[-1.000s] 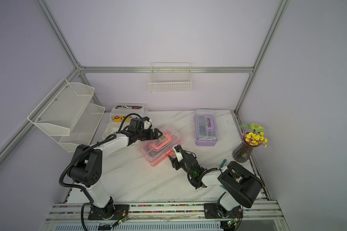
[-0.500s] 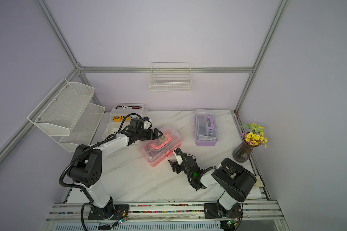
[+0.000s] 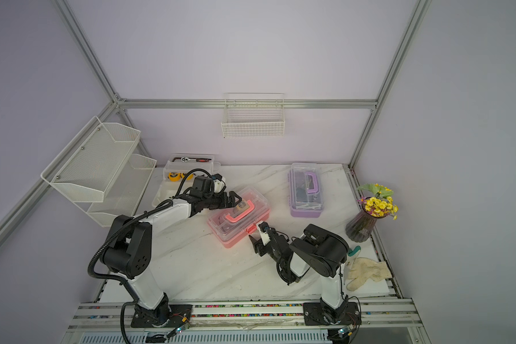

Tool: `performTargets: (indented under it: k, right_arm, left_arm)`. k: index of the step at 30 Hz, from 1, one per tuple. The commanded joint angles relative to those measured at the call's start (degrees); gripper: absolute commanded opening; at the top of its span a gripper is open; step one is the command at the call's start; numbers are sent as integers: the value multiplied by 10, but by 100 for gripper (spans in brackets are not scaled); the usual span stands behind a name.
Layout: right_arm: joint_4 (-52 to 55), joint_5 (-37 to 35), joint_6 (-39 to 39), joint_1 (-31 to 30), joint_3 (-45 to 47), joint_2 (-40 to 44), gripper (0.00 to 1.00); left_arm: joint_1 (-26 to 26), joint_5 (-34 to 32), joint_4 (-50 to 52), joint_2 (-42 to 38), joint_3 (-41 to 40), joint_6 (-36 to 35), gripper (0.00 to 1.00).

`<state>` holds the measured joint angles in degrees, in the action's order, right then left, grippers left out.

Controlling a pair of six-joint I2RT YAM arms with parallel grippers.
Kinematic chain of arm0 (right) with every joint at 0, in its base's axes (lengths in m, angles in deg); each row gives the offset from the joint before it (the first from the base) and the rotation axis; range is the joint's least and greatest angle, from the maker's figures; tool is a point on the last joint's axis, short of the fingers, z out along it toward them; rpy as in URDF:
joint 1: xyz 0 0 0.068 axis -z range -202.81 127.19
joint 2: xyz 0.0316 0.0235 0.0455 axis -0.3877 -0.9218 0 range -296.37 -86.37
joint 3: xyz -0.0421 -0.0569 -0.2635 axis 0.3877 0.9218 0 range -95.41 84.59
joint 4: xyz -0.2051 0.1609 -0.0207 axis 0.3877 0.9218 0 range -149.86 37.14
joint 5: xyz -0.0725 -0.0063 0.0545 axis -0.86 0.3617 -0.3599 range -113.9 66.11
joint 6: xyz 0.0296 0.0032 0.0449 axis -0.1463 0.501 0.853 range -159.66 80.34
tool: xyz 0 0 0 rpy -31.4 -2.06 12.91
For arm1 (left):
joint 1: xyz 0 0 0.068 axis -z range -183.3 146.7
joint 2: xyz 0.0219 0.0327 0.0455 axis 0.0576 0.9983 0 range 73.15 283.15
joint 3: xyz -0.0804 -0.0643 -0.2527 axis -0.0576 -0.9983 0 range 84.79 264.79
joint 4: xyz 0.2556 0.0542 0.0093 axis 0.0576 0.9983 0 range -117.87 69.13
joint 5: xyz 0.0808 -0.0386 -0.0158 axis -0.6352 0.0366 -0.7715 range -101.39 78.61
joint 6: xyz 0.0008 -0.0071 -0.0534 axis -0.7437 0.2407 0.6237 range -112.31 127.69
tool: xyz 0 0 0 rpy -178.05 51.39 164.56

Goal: Close toolboxes
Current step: Fasten the toolbox latch on the toolbox.

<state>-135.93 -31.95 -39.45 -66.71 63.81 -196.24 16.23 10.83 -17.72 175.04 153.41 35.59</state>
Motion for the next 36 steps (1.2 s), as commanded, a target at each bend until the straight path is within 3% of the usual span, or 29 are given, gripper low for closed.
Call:
performTargets:
  k: [1, 13, 29, 36]
  right_arm:
    - [-74, -6, -19, 0, -14, -6, 72]
    - [-87, -7, -20, 0, -18, -13, 70]
    - [-62, -20, 4, 0, -3, 46, 67]
    - [-13, 28, -25, 0, -6, 54, 68]
  left_arm:
    - [4, -4, 32, -17, -25, 4, 100]
    - [4, -3, 32, -14, -23, 5, 100]
    - [4, -2, 34, -24, -46, 5, 100]
    - [3, 0, 33, -21, -39, 6, 100]
